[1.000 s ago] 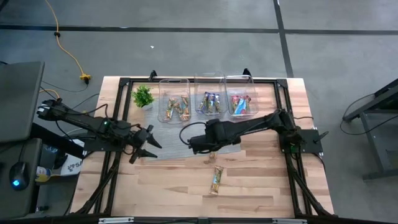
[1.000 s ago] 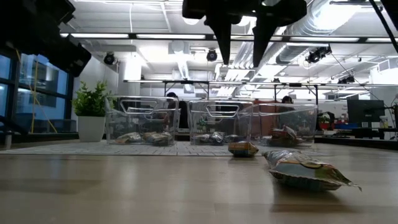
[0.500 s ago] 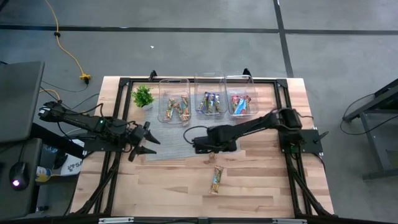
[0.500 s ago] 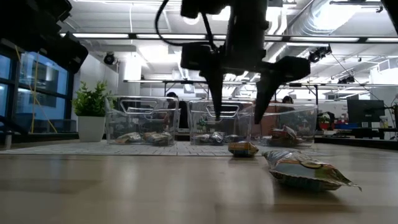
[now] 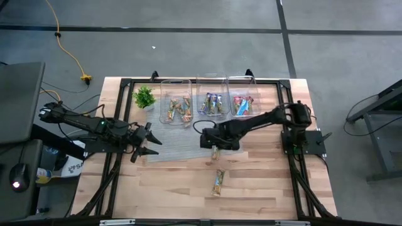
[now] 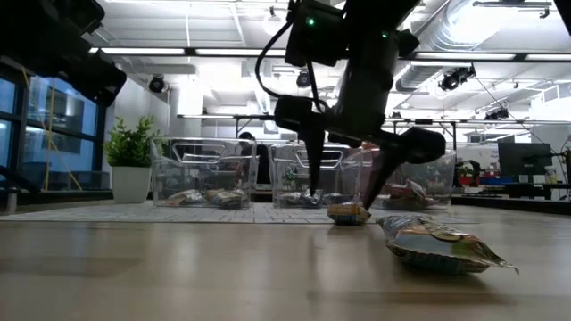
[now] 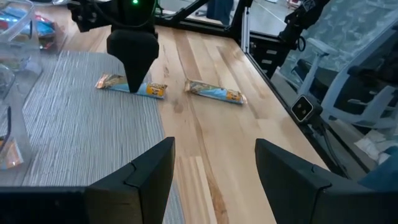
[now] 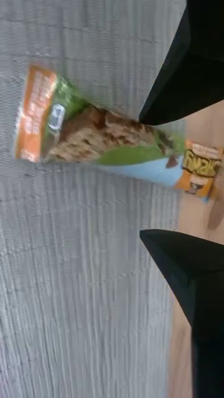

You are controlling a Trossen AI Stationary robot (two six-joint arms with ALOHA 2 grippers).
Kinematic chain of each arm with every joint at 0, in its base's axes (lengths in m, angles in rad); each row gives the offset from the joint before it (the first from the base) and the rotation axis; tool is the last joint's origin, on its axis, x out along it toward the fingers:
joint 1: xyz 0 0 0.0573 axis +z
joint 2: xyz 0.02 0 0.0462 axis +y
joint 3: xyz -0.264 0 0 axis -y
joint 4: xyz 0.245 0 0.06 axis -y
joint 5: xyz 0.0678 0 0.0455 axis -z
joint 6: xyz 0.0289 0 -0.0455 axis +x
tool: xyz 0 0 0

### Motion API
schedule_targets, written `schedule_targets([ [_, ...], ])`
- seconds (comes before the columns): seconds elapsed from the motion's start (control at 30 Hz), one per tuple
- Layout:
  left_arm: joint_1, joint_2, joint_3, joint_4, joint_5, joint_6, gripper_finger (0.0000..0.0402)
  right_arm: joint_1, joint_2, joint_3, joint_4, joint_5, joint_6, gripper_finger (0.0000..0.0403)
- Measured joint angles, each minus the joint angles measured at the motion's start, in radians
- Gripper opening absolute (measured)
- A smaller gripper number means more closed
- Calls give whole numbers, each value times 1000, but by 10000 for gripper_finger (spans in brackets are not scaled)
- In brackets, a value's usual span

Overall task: Pick and place Granola Bars by type
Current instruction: Put the yellow granola bar into the left transparent bin

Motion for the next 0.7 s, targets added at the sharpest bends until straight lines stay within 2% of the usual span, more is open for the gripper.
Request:
schedule_targets([
  [0.27, 0, 1, 0, -9, -7, -26, 216, -29, 0, 0, -10, -26, -51, 269],
  [0.7, 0, 1, 0, -15, -14, -26, 216, -30, 6, 0, -15, -31, -89, 210],
])
